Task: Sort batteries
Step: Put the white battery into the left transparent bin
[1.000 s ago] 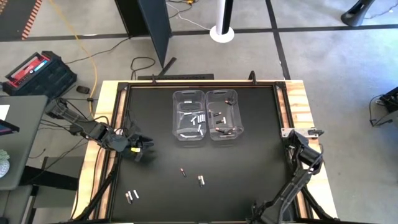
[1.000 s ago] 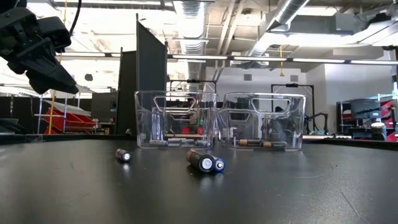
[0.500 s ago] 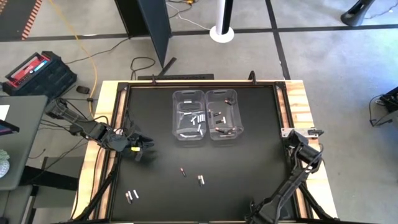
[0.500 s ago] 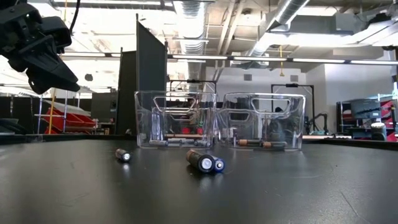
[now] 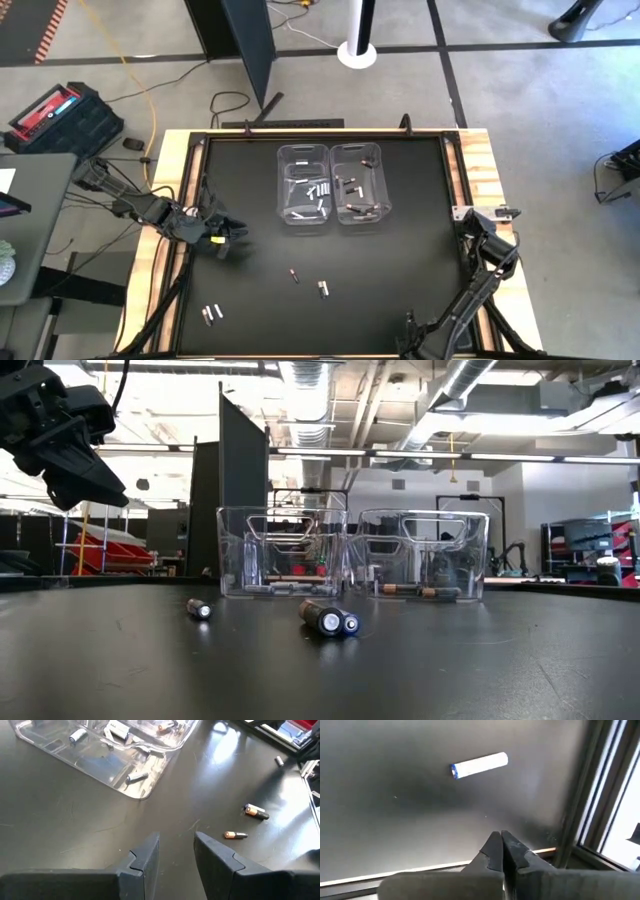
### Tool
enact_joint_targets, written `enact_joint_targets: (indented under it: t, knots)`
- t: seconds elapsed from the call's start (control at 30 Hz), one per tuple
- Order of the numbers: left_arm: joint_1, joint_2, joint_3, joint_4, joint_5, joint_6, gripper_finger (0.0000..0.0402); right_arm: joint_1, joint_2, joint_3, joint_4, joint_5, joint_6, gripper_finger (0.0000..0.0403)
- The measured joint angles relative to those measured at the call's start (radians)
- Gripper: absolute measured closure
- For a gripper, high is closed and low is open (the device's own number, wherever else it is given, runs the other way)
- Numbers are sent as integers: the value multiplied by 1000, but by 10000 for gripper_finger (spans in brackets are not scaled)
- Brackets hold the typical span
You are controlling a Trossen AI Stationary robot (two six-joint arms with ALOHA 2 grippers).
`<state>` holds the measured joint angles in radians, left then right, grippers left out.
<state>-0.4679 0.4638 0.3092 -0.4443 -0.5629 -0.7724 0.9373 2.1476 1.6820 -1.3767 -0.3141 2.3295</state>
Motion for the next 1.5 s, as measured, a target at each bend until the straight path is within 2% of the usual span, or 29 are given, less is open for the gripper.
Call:
enact_joint_targets:
  t: [0.07,0.27,0.43,0.57,0.67,0.8,0.93,1.13,1.27,1.4,1.5]
  knots:
    - [0,0,0,6,0,1,284,-7,-7,16,-10,25,0,397]
    - [0,0,0,26,-1,5,284,-26,-72,30,-4,208,-63,387]
    - [0,0,0,52,-1,5,284,-70,-146,30,-40,275,-235,358]
    - [0,0,0,53,-2,5,284,-119,-186,18,-67,276,-504,331]
    - [0,0,0,51,-2,8,284,-146,-223,-58,-50,276,-683,311]
    - [0,0,0,42,-2,69,284,-162,-303,-227,133,253,-868,291]
    - [0,0,0,42,-2,127,284,-156,-400,-409,334,237,-924,289]
    - [0,0,0,41,-2,133,284,-111,-492,-553,359,230,-1022,274]
    - [0,0,0,40,-1,132,284,-91,-489,-603,428,170,-1184,239]
    - [0,0,0,39,-1,130,284,-87,-449,-624,484,165,-1352,191]
    - [0,1,0,39,-1,103,284,-88,-418,-623,467,185,-1413,161]
